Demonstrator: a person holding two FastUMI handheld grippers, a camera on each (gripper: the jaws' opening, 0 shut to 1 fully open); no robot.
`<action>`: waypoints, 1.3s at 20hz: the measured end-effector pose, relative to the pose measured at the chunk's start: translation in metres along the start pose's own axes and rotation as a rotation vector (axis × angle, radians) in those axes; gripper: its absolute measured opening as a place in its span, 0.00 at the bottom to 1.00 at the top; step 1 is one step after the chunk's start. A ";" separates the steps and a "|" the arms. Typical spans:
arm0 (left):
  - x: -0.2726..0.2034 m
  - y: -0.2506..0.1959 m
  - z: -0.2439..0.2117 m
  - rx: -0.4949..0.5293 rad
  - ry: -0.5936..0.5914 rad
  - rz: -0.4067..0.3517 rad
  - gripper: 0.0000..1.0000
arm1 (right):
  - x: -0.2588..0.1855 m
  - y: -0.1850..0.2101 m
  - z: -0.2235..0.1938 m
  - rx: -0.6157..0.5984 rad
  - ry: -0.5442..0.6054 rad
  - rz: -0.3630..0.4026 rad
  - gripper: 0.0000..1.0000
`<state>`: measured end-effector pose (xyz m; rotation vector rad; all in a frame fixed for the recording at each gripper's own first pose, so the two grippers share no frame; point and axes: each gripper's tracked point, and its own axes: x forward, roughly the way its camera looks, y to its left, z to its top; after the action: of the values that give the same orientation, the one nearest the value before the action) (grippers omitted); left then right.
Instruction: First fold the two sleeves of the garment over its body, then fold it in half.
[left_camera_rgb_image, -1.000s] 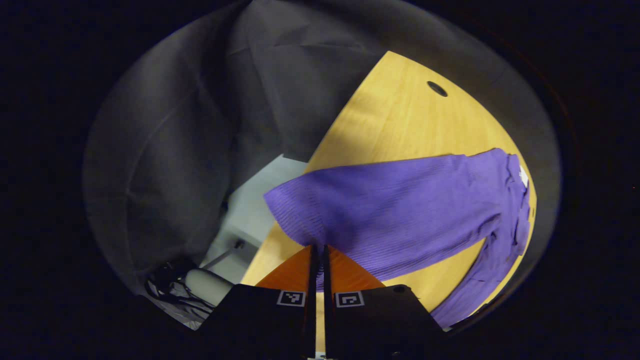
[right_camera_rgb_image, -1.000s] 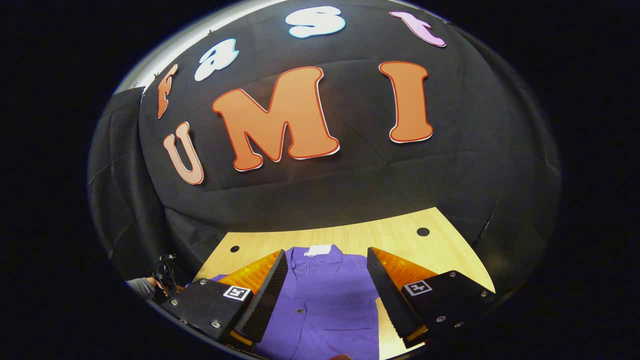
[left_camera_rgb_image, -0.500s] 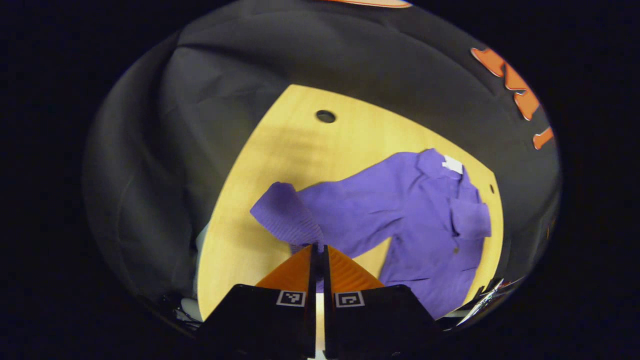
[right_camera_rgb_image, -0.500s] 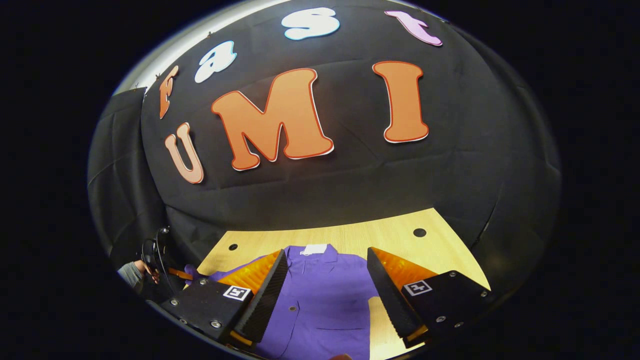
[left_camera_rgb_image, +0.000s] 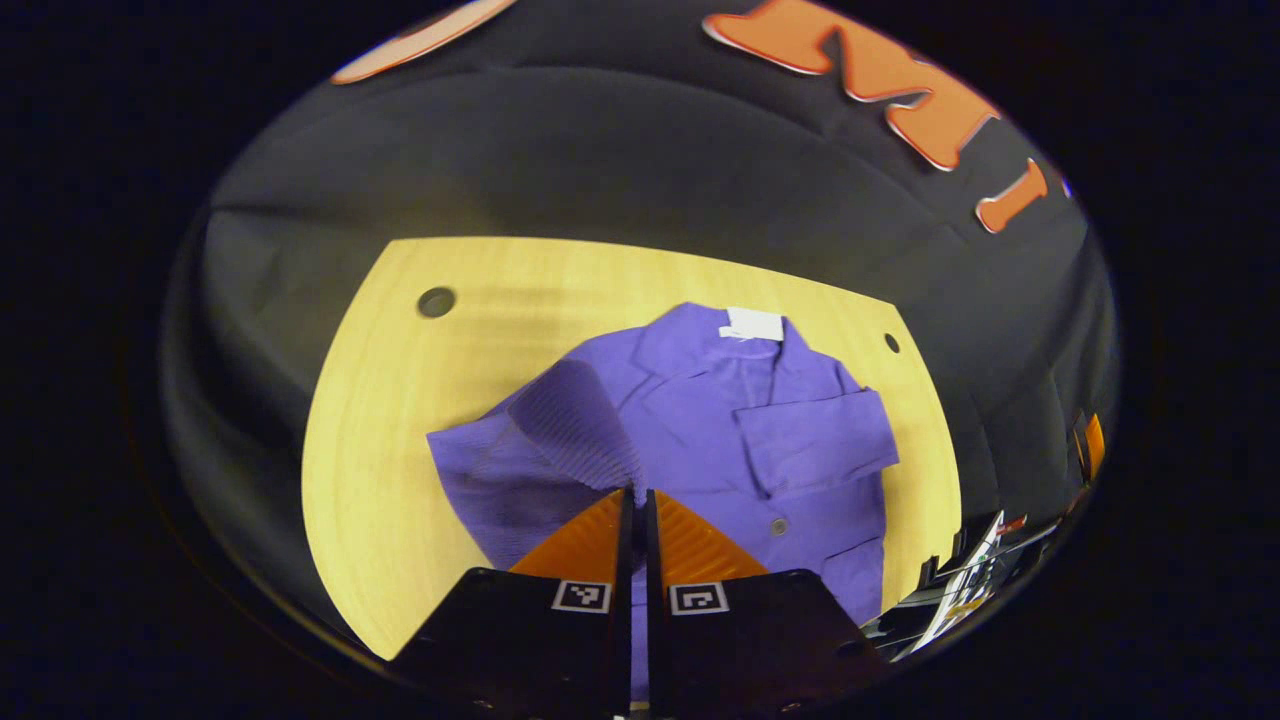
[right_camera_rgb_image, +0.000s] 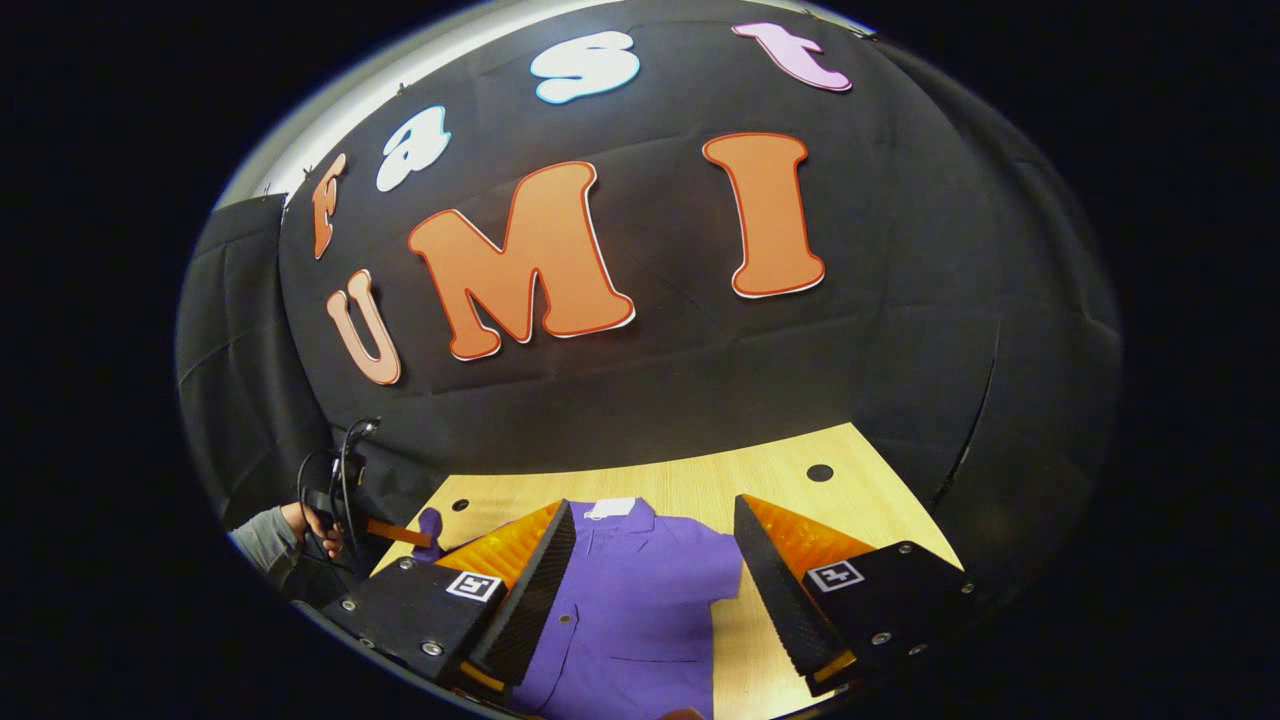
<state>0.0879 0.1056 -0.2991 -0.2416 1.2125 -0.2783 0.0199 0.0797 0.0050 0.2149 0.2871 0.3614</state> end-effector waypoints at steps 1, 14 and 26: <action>0.009 -0.025 0.010 0.032 0.006 -0.019 0.07 | -0.002 -0.003 -0.002 0.002 0.001 0.004 0.95; 0.088 -0.243 0.059 0.384 -0.011 -0.101 0.09 | -0.010 -0.043 -0.024 0.037 0.031 -0.007 0.95; -0.018 -0.209 0.045 0.342 -0.363 -0.059 0.95 | 0.000 -0.023 -0.037 -0.032 0.036 -0.018 0.95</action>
<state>0.1076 -0.0829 -0.1990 -0.0265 0.7844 -0.4665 0.0157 0.0641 -0.0355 0.1740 0.3187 0.3527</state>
